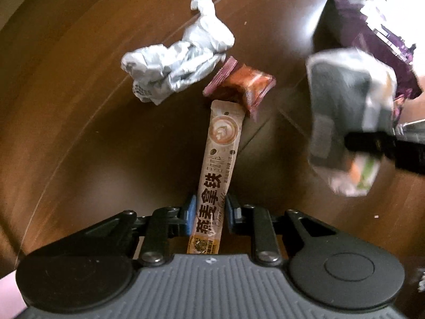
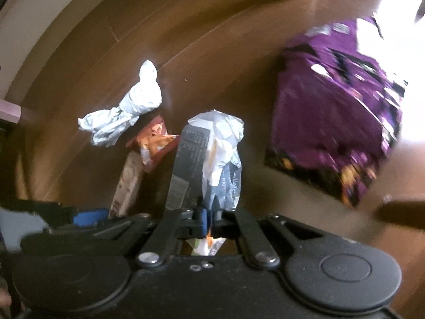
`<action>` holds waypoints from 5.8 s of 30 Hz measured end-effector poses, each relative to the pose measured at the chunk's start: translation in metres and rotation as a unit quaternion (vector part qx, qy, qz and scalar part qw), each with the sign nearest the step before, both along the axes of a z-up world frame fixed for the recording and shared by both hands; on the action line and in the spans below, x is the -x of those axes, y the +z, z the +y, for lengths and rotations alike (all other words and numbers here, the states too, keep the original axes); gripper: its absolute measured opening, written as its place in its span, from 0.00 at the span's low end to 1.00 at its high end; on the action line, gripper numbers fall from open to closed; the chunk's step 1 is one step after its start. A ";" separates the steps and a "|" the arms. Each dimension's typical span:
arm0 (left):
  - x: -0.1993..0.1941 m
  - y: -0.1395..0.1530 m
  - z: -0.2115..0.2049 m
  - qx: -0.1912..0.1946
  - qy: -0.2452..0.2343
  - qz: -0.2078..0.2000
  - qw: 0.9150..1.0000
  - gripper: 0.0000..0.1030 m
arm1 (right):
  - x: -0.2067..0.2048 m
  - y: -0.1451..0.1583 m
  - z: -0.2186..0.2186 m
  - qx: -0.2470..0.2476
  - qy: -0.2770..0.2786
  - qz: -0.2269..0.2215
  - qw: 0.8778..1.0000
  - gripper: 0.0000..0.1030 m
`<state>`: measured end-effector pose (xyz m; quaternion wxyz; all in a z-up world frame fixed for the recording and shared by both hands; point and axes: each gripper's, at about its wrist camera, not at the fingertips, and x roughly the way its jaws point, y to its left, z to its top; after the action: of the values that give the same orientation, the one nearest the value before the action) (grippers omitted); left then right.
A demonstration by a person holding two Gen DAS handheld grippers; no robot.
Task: Collect trash
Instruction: 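Lift the sachet and clear wrapper and carry both to the wastebasket, then open the left tool into the wastebasket while the right tool releases the wrapper, then move both tools down toward the tissue and purple chip bag on the floor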
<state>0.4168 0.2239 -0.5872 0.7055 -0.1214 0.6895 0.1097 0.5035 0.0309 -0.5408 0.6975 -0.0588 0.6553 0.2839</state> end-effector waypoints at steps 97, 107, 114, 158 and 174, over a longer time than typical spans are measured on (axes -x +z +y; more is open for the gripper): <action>-0.252 0.667 -0.353 -0.096 -0.147 -0.335 0.926 0.22 | -0.157 0.609 -0.296 -0.075 -0.081 -0.349 0.931 0.03; -0.267 0.647 -0.348 -0.110 -0.147 -0.283 0.941 0.24 | -0.160 0.596 -0.294 -0.055 -0.065 -0.340 0.937 0.18; -0.264 0.650 -0.351 -0.105 -0.149 -0.293 0.939 0.56 | -0.150 0.599 -0.297 -0.057 -0.070 -0.357 0.930 0.32; 0.001 0.695 -0.313 -0.106 -0.170 -0.362 0.910 0.78 | 0.078 0.621 -0.281 -0.114 -0.018 -0.383 0.917 0.85; 0.063 0.608 -0.245 -0.091 -0.143 -0.325 0.930 0.79 | 0.120 0.516 -0.217 -0.124 0.041 -0.317 0.939 1.00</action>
<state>0.3539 -0.0210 0.0204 0.9074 0.0142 0.4192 0.0249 0.3835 -0.1859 -0.0250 0.8585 -0.0858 0.3571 0.3580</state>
